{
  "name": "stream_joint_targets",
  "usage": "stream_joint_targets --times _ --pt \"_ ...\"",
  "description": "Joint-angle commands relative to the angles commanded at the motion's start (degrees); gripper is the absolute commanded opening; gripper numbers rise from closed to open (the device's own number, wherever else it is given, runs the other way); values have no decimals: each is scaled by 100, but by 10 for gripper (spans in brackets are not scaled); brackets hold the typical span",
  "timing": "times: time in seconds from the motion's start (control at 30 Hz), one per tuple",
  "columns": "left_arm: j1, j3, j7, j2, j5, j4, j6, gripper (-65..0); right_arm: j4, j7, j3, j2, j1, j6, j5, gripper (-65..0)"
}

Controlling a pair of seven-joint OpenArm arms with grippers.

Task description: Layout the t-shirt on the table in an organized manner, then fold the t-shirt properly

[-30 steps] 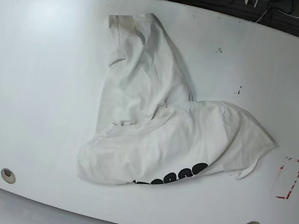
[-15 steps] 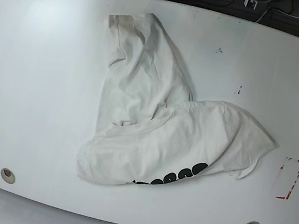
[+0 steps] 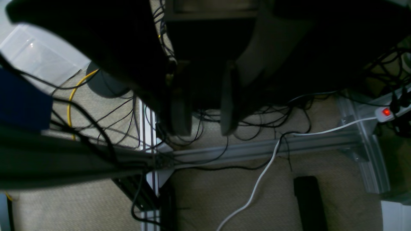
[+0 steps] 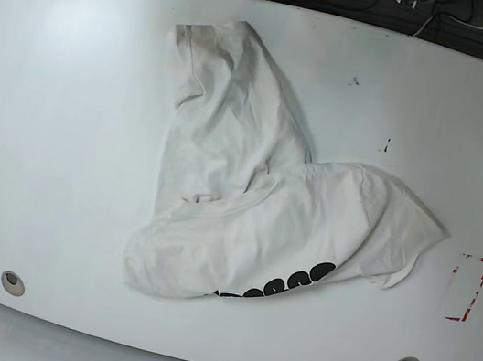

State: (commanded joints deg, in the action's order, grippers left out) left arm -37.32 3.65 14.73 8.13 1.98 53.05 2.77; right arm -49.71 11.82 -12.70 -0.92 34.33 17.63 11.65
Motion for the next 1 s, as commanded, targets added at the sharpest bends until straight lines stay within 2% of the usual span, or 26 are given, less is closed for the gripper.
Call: stream_joint_targets --times 0.2,0.47,0.77,1.0 --pt "-273 -9 0 9 0 334 0 -514 -440 0 -9 -132 360 0 0 -580" --pt "-888 -9 9 202 18 1240 0 -514 -1222 0 -9 -167 976 0 -9 -582" --pt "-1688 -149 9 220 18 2295 0 -514 -2242 -264 35 -123 1662 35 -774 -582" --pt "-2277 -369 9 211 18 3033 9 -514 -3095 -273 35 -132 2338 35 -870 -582"
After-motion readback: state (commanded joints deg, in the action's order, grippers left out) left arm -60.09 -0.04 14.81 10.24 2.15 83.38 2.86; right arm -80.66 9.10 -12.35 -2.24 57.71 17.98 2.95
